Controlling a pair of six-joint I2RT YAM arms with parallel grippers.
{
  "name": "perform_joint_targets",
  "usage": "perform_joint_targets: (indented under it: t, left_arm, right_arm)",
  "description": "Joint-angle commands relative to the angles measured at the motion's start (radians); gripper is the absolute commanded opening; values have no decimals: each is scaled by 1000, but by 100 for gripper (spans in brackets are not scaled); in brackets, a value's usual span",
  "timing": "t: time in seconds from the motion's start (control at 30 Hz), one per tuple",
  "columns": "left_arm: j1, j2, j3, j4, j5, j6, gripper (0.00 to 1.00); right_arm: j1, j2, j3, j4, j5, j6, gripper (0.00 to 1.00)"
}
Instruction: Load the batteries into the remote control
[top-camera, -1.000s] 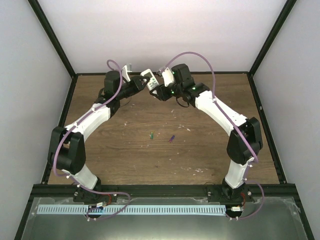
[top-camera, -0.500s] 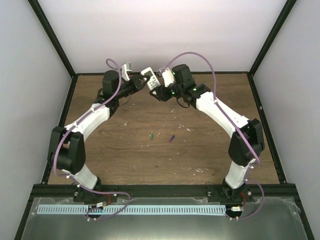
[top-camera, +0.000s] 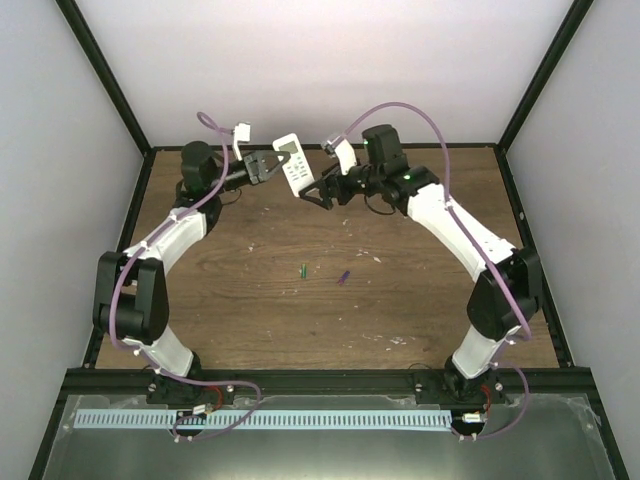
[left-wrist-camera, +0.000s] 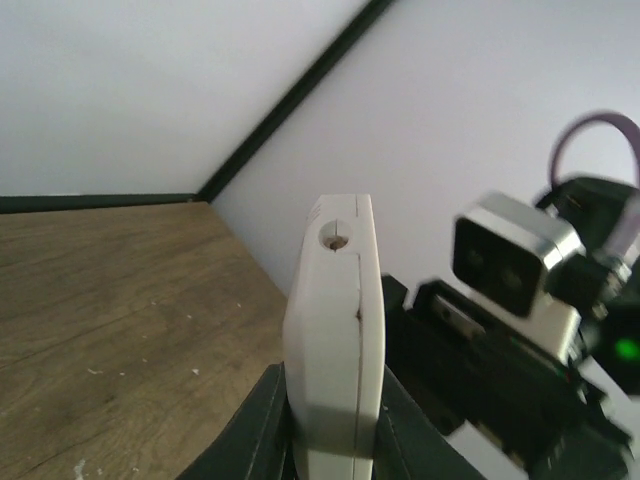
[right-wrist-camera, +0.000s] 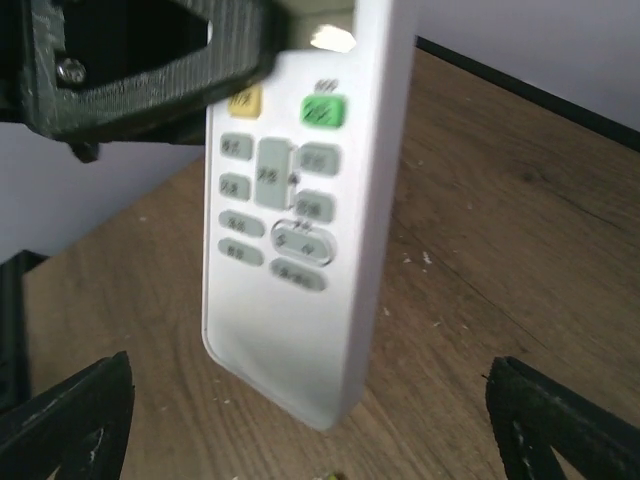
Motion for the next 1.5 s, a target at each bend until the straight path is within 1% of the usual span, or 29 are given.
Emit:
perform_joint_targets:
  t: [0.0,0.13,0.3,0.4,0.57,0.63,0.83,1.0,1.1,1.27,1.47]
  left_arm:
    - [-3,-12,-12,86,154,80,11]
    - [-3,-18,-14,111,211,88,10]
    - [-3,-17,-29,217,249,21,9]
    - [-2,-11,-33,295,263,-28,8]
    - [-3,-1,-35,355,274,-74,8]
    - [-5,1,-34,375,277,-90,8]
    - [-12,3,-29,366,290,-86,8]
    - [-14,2,-33,351,292,-70,6]
    - [-15,1,-33,340,292,-58,7]
    - [-15,4,-32,337,293,-51,7]
    - [-18,7,-34,346,298,-53,9]
  right_arm:
    - [-60,-30,10,-38,-266,-1,88]
    - [-71,-11,31,-78,-356,-11,87]
    - [-71,8,37,-79,-420,-5,82]
    - [-71,18,38,-73,-451,-1,77]
    - [-71,22,29,-50,-468,2,70]
    - [-71,24,24,-37,-477,3,65]
    - [-71,29,20,1,-497,18,47]
    - [-70,26,21,10,-495,12,40]
    - [-70,26,21,7,-494,8,33]
    - [-70,26,18,0,-500,4,23]
    - [-70,27,18,3,-513,5,17]
